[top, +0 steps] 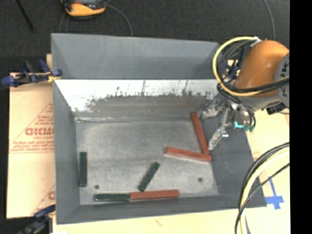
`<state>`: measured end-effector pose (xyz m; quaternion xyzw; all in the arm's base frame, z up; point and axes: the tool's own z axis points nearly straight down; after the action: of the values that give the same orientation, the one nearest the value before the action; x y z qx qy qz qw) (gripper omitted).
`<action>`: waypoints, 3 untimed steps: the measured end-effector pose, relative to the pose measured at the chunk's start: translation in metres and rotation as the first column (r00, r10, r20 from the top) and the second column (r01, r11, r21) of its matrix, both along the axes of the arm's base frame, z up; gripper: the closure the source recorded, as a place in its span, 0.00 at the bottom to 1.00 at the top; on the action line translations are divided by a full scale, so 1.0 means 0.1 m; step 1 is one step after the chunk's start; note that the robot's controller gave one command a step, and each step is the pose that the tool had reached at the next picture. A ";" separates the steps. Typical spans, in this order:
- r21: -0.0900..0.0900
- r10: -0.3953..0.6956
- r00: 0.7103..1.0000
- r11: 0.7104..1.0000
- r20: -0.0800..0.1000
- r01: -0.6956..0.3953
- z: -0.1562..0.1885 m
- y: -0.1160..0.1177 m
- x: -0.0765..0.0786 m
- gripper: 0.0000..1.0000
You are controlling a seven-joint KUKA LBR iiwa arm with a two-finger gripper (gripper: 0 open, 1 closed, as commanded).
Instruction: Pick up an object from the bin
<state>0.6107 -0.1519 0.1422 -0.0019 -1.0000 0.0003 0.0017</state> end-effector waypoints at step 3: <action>0.003 0.347 0.938 0.938 -0.007 -0.347 -0.64 0.32 -0.37 1.00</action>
Offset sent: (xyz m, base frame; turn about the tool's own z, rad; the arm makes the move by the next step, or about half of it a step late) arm -0.0266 0.0707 -0.0722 -0.2692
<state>0.5734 -0.1195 0.0786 0.1744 -0.9847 -0.0003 0.0056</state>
